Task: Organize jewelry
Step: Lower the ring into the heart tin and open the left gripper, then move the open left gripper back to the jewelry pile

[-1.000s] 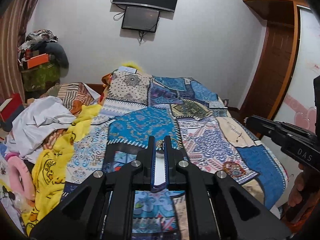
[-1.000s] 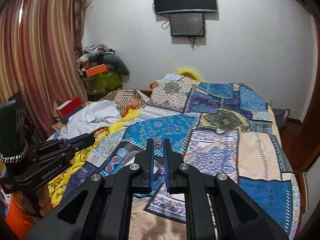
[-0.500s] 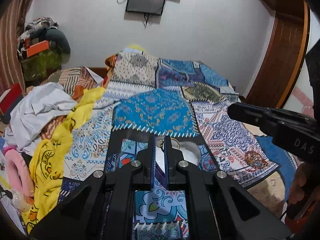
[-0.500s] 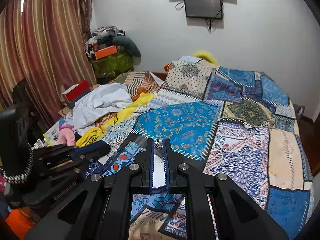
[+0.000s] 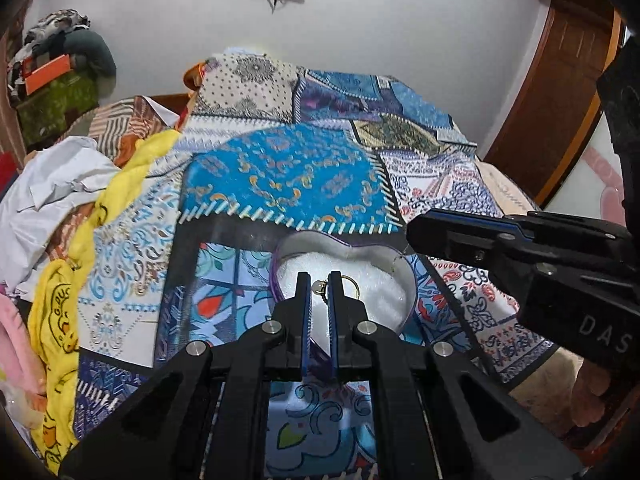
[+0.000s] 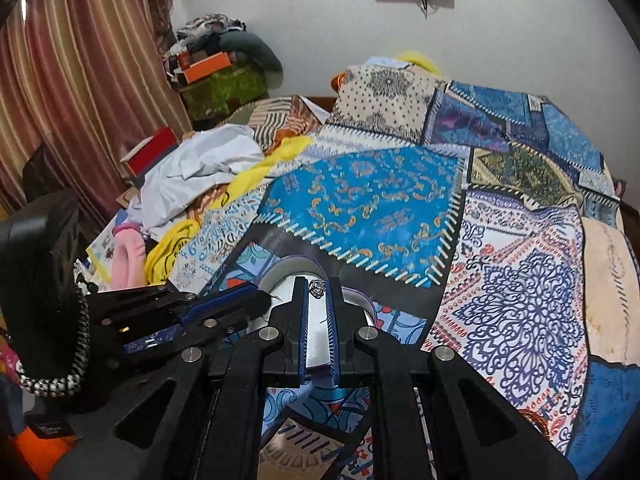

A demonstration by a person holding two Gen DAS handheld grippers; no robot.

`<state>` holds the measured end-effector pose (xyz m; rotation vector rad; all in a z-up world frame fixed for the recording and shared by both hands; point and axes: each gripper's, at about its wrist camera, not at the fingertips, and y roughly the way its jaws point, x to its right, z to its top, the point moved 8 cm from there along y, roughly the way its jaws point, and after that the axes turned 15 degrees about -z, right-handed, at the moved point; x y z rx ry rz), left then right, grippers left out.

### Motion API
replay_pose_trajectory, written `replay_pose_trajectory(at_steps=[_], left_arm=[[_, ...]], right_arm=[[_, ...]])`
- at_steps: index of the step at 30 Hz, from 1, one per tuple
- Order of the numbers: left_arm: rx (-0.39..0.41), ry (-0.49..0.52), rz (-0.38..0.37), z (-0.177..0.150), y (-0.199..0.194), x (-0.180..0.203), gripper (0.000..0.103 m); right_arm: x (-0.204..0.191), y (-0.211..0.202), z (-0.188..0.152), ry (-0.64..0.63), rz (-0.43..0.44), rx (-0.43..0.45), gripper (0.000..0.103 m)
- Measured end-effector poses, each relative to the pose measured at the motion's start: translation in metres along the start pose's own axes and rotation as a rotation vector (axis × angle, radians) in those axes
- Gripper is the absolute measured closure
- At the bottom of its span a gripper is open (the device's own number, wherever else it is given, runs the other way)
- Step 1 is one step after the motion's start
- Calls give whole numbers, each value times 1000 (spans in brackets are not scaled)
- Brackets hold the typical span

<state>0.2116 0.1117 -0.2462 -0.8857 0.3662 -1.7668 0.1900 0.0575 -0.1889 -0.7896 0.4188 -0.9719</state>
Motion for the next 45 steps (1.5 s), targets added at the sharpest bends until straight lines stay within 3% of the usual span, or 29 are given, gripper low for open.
replay_pose_trajectory(at_steps=[16,20,24,26,36,45], left_arm=[[-33,28,1,-4,6,6,96],[-35,21,2,-5,3,8,95],[-19,18,14,-3,-7,10,80],[-7,15,20,-1,-12,11,74],[62,23,47,14,-44,23,66],[109,85,42,26,-66,57,57]], right_arm=[[0,19,-9,19,22,-100,95],[2,17,-9,33,18,-113,85],[5,6,-6,36,-7,-84,61],[7,-2,-2,43,-17,-57,58],[23,-40,7,65,-51,29,58],[52,-77,6,103,-108,101,58]])
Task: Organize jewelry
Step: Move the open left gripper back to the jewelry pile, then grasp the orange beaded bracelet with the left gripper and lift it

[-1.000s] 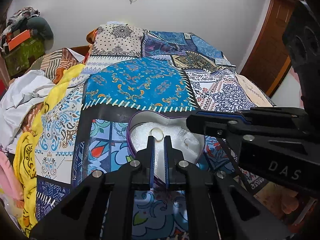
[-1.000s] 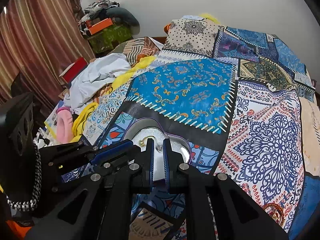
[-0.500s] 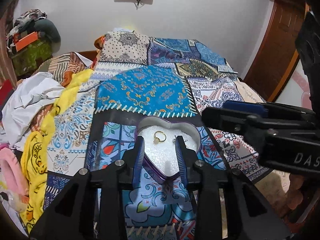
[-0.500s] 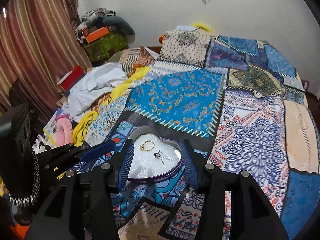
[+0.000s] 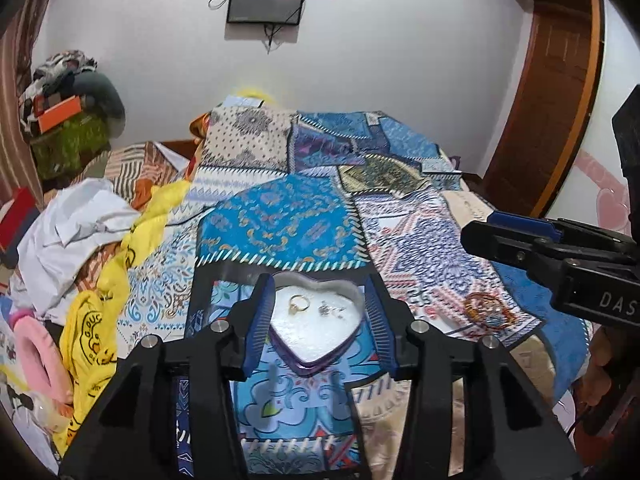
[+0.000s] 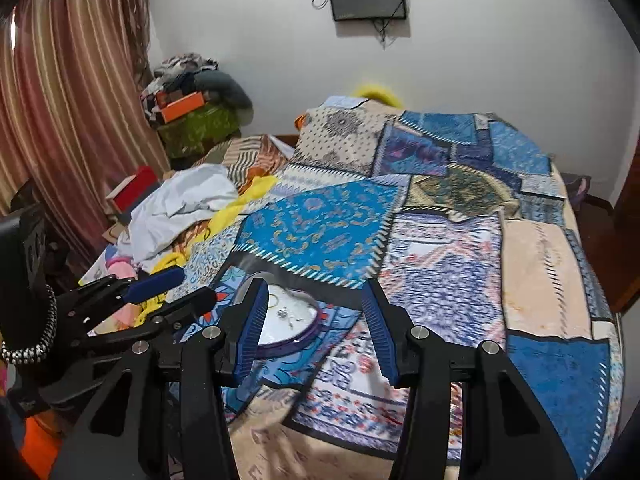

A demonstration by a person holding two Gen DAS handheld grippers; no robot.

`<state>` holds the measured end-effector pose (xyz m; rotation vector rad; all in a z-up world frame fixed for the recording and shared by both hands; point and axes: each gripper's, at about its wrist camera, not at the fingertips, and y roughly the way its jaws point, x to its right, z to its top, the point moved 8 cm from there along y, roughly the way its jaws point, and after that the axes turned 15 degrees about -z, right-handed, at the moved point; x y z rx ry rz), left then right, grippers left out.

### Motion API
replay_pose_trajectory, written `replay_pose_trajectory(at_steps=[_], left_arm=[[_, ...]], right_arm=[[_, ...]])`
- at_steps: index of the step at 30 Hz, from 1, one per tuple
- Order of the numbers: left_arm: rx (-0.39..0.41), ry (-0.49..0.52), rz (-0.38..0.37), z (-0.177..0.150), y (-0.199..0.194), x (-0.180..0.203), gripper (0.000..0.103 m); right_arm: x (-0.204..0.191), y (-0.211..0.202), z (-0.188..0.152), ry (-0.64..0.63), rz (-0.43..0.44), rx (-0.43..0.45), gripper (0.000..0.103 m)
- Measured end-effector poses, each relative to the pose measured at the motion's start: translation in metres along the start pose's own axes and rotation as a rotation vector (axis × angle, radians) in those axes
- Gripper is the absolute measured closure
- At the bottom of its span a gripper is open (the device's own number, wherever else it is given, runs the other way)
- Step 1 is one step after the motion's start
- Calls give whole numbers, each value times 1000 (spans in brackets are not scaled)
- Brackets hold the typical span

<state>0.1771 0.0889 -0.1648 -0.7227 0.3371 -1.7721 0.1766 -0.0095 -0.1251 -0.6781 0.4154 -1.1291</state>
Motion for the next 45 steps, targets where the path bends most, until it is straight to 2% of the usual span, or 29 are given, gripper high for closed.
replay_pose_trajectory(at_steps=[10,19,28,39,41,45], left_arm=[[28,63,-56,13,1,53,53],[-30,96,-114,8,31,92,53],[-127,50,-140,-11,71,104,53],[-248,69,-154,-40,113,122,53],[-259,67,-161,-43,119,125,57],[-285,44,-175,-49,128,126,72]], right_arm=[[68,-25,-10,62,-136,33,58],[119,-35,-30,93,-226,20,58],[157,-26,-64,133,-255,-47,58],[181,-4,-98,170,-231,-143,58],[181,-2,-100,174,-223,-147,58],[180,1,-102,170,-212,-155,58]])
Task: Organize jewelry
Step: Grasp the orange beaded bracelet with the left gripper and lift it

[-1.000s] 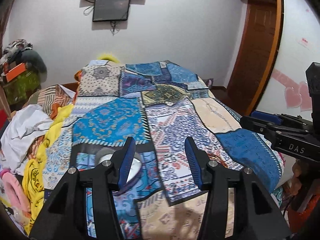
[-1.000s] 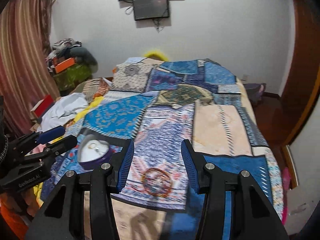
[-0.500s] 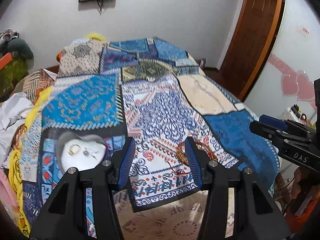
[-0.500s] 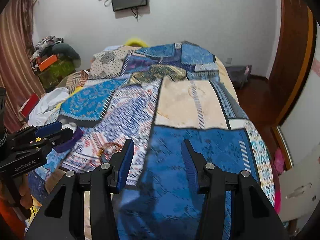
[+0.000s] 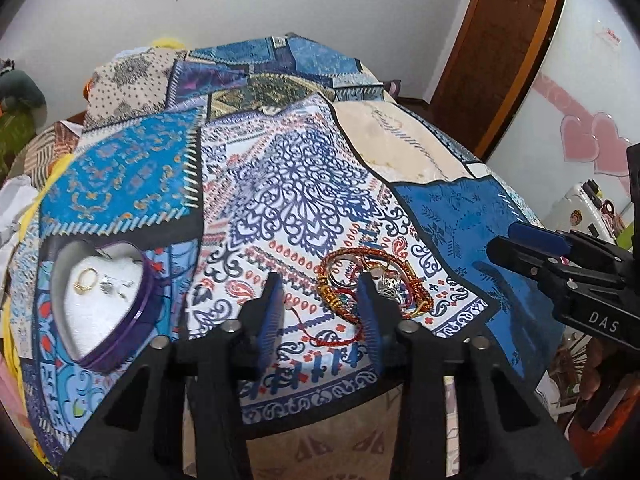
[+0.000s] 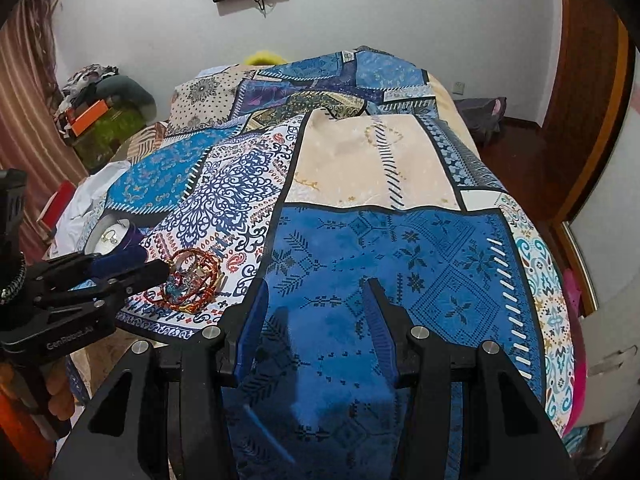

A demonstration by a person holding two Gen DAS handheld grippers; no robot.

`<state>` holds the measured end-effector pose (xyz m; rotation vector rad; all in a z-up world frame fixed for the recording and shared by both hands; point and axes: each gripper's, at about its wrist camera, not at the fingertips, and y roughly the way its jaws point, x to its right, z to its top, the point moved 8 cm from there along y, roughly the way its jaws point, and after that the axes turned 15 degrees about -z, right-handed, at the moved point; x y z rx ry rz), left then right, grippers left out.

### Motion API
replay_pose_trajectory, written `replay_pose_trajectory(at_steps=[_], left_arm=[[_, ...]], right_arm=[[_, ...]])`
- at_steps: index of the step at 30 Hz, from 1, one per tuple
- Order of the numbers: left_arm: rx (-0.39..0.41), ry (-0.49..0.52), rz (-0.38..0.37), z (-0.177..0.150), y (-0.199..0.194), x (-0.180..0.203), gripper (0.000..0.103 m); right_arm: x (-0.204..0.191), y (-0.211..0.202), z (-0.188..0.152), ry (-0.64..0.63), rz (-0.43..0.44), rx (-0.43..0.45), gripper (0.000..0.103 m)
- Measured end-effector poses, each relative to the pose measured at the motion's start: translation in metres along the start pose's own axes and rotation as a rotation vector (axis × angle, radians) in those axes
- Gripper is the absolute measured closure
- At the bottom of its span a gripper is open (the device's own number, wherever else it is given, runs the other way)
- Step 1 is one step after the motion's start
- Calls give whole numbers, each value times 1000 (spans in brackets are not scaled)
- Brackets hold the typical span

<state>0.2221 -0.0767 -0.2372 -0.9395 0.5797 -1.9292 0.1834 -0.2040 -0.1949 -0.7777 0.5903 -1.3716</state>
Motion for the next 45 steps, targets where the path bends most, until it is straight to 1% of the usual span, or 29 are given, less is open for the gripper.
replay_pose_trajectory(at_steps=[4,5,10,12,14,24,28,32,37,45], left_arm=[[-5,-17,-13,-1,4,-1,83],[-9,-19,-23,-1,6,0,87],[-17,-28,-36,-1,13,2,90],[-16,-38,-43,-1,14,1,95],[-12,-51,-41,0,14,1,97],[98,42,-15,20,-22,29,98],[163,27,-3,30,-45,23,98],[199,9,28,32,-61,9,98],[203,-23,61,25,-70,-14,98],[178,-69,66,5,-64,-36,98]], right_arm=[[-2,5,-1,-2,11,-8,58],[-2,6,-1,-1,13,-9,58],[-4,8,-3,4,21,-19,58],[-4,8,-3,4,24,-20,58],[-5,6,-3,3,26,-18,58],[-15,1,-3,-15,41,-14,58],[-27,-1,-3,-26,75,-14,58],[-40,-1,0,-32,113,-9,58],[-60,-1,4,-69,137,12,58],[-90,4,13,-146,153,38,60]])
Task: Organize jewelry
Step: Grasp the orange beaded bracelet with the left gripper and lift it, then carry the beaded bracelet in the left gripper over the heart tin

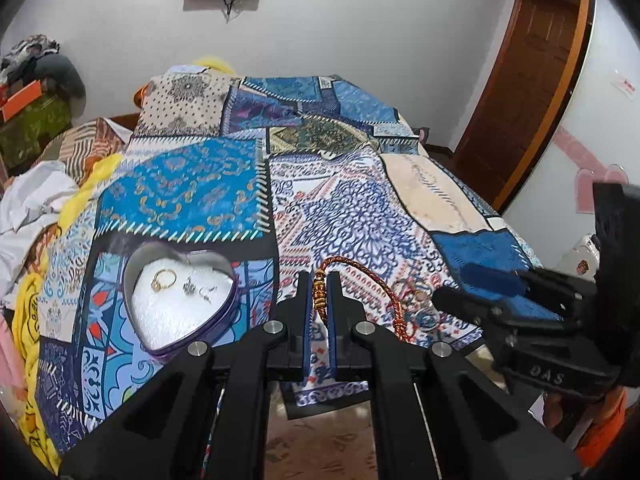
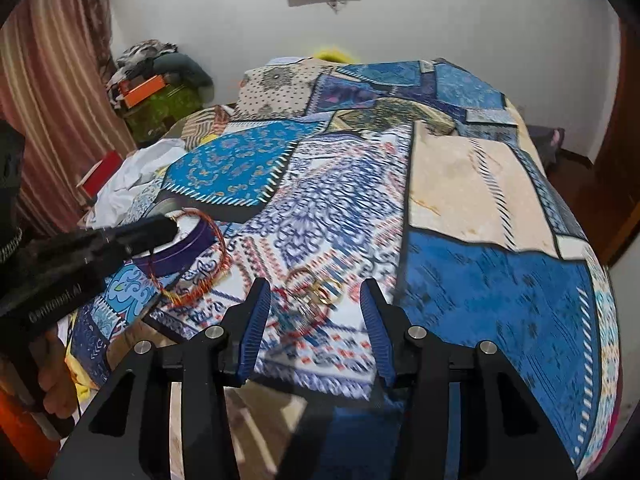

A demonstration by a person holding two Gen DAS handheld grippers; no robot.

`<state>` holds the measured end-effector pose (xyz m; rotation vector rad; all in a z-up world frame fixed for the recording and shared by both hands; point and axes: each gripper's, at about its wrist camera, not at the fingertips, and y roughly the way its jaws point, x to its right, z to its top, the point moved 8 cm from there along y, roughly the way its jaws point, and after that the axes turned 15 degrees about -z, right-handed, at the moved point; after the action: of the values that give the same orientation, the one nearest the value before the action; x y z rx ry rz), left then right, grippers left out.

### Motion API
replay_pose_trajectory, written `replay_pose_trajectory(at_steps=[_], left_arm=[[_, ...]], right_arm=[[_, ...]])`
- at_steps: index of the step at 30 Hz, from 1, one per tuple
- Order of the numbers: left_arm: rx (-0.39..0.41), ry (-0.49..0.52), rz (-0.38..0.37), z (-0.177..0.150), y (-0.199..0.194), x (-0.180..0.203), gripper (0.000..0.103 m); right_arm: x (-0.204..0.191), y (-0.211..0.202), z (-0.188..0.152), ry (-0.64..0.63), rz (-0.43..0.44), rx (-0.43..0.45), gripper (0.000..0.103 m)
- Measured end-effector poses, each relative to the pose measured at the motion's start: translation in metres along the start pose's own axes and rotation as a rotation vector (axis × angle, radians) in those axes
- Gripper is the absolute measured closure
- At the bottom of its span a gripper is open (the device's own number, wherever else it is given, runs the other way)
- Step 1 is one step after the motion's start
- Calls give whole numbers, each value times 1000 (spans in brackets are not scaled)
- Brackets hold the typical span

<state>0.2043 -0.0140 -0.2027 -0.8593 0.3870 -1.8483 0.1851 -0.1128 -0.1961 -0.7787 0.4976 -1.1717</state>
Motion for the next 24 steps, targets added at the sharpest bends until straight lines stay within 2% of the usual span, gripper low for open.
replay_pose_trajectory(at_steps=[4,12,19,24], left_arm=[[4,-15,-3,-3,0,-8,98],[-13,-25,-19,-7,8,-18,98],[-15,-35,-37,-7,11,-15,98],[10,-19,-31,-1,-1,-11,98]], right_arm=[[-11,14,8,-52,-3,-10,60],[-23,36,-1,-164,-27,-53,83],[-20,32,0,-157,-35,-47,84],[-16,21,9,-127,-35,-22,84]])
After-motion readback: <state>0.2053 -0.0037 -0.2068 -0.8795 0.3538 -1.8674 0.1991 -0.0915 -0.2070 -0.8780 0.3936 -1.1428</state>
